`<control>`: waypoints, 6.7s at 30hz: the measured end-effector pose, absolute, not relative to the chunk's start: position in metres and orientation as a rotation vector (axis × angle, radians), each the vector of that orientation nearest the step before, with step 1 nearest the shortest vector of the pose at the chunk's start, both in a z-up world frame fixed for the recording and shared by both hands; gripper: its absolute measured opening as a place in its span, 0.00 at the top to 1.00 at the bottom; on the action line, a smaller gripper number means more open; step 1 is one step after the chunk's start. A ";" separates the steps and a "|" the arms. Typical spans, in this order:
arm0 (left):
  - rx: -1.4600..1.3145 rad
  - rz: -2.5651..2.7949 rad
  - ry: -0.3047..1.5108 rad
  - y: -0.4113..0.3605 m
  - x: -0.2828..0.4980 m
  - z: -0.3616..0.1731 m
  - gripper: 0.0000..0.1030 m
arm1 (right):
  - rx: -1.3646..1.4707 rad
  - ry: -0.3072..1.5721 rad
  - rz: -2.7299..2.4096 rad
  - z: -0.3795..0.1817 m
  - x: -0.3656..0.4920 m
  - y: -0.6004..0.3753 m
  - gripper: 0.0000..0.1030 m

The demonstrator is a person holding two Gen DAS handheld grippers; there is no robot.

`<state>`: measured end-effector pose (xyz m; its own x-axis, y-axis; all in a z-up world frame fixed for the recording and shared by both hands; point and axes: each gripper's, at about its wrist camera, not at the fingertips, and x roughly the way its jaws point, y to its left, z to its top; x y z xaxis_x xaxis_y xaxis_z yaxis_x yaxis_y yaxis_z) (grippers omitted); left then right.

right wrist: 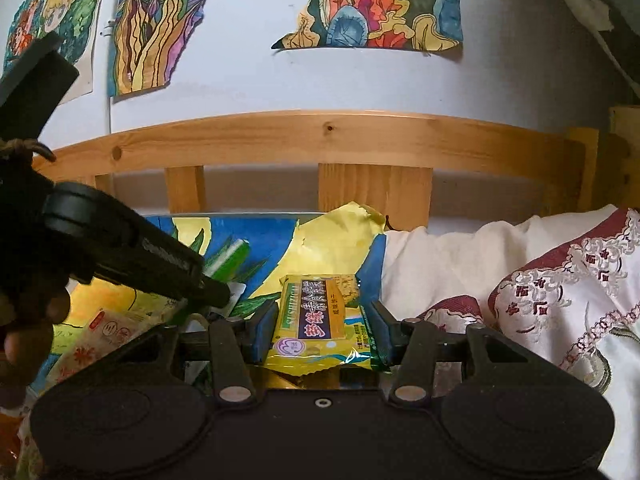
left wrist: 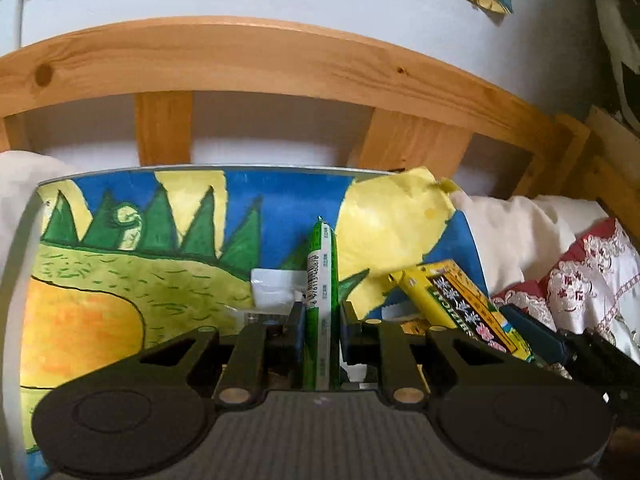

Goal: Organize snacks
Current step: 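Lift the yellow wafer packet and green stick packet over the dinosaur tray, then lower both packets into the dinosaur tray and open both tools, then withdraw both open tools toward the red spicy snack bag and orange, then move the left tool over the red spicy snack bag while the right tool approaches the orange, then close the right tool on the orange while the left tool grasps the red spicy snack bag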

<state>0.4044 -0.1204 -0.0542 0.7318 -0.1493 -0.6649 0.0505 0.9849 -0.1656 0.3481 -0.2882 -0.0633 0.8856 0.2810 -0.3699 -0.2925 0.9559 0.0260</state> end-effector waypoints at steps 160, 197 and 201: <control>-0.114 0.176 0.695 -0.029 0.145 -0.108 0.01 | -0.112 0.546 0.361 -0.092 0.181 -0.267 0.01; -0.063 -0.152 0.724 -0.053 0.204 -0.129 0.20 | 0.006 0.675 0.535 -0.114 0.208 -0.271 0.42; -0.101 -0.148 0.726 -0.047 0.204 -0.128 0.27 | -0.016 0.680 0.545 -0.113 0.206 -0.268 0.45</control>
